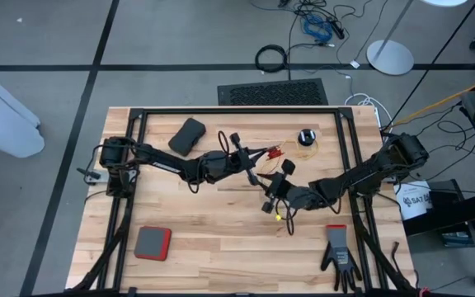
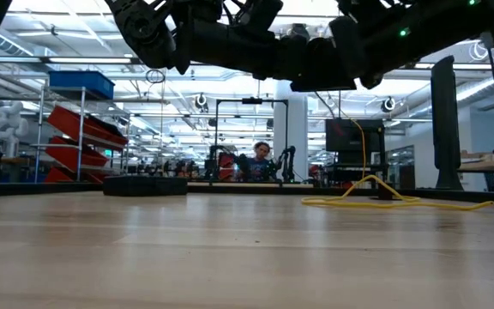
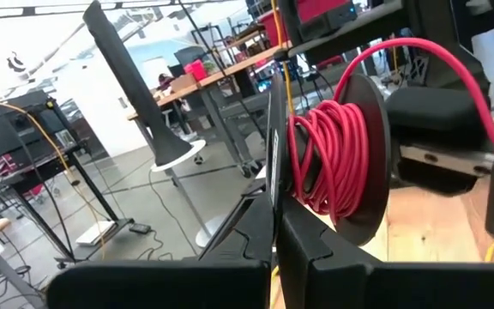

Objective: Coil cords
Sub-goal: Coil the red wire on the spool

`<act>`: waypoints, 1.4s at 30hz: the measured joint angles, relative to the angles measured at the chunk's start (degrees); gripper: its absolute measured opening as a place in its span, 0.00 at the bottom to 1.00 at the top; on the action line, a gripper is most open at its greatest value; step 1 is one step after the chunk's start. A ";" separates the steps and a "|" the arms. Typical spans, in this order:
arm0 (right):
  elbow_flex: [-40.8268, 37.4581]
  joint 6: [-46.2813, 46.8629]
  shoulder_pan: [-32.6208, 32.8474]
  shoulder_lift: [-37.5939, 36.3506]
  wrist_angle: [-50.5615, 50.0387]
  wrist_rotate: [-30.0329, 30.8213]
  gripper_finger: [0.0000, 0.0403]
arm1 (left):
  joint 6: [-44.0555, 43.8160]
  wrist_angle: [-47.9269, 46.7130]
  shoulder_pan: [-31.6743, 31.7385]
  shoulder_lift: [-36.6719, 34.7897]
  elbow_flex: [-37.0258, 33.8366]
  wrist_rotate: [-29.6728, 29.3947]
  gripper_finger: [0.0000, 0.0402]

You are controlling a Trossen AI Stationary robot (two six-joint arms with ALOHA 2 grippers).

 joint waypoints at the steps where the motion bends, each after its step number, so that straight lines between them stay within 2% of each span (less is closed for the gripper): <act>1: 0.00 0.69 0.41 -0.55 -1.11 0.04 0.22 | -0.03 0.00 0.02 0.00 0.00 0.00 0.01; 8: 0.02 3.85 3.58 -5.02 -6.18 -0.30 0.26 | 0.31 -0.31 0.34 0.00 0.00 -0.91 0.01; 19: 0.02 3.66 5.64 -8.99 -7.64 3.36 0.23 | 0.26 -0.17 0.25 0.00 0.00 -0.79 0.01; 26: 0.02 3.98 5.86 -8.97 -7.62 3.45 0.16 | 0.18 -0.17 0.17 0.00 0.00 -0.42 0.01; 30: 0.02 3.94 5.83 -8.95 -7.62 4.64 0.04 | 0.13 -0.17 0.17 0.00 0.00 -0.42 0.01; 37: 0.00 3.01 1.97 -8.93 -9.11 4.34 0.00 | -0.36 -0.29 0.15 0.00 0.00 0.67 0.01; 42: 0.00 2.12 -2.15 -8.93 -8.77 -0.29 0.00 | -1.36 -0.76 0.11 0.00 0.00 1.14 0.01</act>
